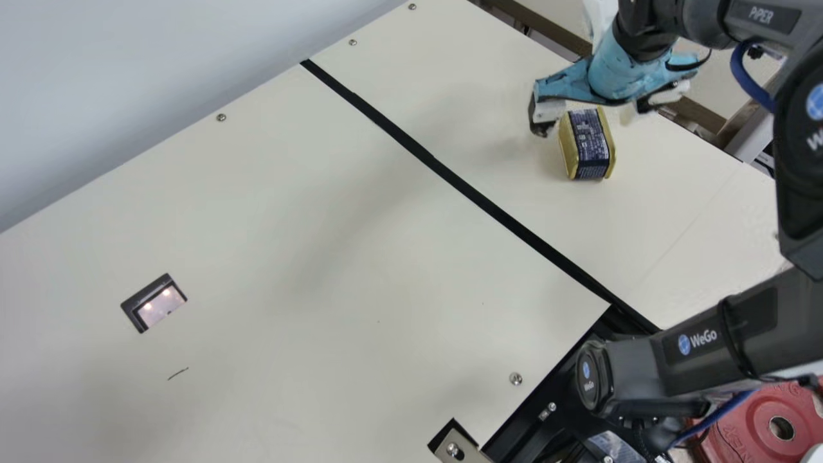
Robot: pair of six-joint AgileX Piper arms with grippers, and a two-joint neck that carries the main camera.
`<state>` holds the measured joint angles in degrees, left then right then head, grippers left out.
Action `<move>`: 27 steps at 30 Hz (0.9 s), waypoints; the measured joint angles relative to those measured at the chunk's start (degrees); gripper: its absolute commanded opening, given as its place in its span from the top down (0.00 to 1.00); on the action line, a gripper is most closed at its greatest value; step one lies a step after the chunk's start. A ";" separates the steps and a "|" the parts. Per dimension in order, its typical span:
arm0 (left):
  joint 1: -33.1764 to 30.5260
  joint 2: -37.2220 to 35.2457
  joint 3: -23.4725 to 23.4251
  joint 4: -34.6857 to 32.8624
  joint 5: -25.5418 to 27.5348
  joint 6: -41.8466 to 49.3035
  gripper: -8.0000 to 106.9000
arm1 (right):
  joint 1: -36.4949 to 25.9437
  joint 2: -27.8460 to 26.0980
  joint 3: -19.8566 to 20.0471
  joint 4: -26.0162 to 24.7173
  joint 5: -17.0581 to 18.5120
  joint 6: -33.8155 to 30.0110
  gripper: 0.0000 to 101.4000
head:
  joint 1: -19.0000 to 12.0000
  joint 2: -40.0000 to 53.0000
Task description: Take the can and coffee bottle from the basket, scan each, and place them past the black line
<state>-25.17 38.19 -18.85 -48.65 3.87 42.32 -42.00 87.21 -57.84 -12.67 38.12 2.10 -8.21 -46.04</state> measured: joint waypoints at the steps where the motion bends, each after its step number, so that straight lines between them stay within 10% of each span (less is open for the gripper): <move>1: 0.00 0.00 0.00 0.00 0.00 0.00 0.15 | 0.62 -0.74 -0.06 0.00 -0.24 -0.15 0.00 | 0.00 0.29; 15: 0.00 0.00 0.00 0.00 0.00 0.00 0.15 | 10.10 -9.37 -0.91 6.80 -1.47 -2.93 0.00 | 0.00 0.00; 27: 0.00 0.00 0.00 0.00 0.00 0.00 0.15 | 16.76 -16.83 -3.10 27.16 6.98 -6.78 0.00 | 0.00 0.00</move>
<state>-25.17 38.19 -18.85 -48.65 3.87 42.32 -25.24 70.38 -60.94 14.48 45.10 -4.68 -8.21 -46.04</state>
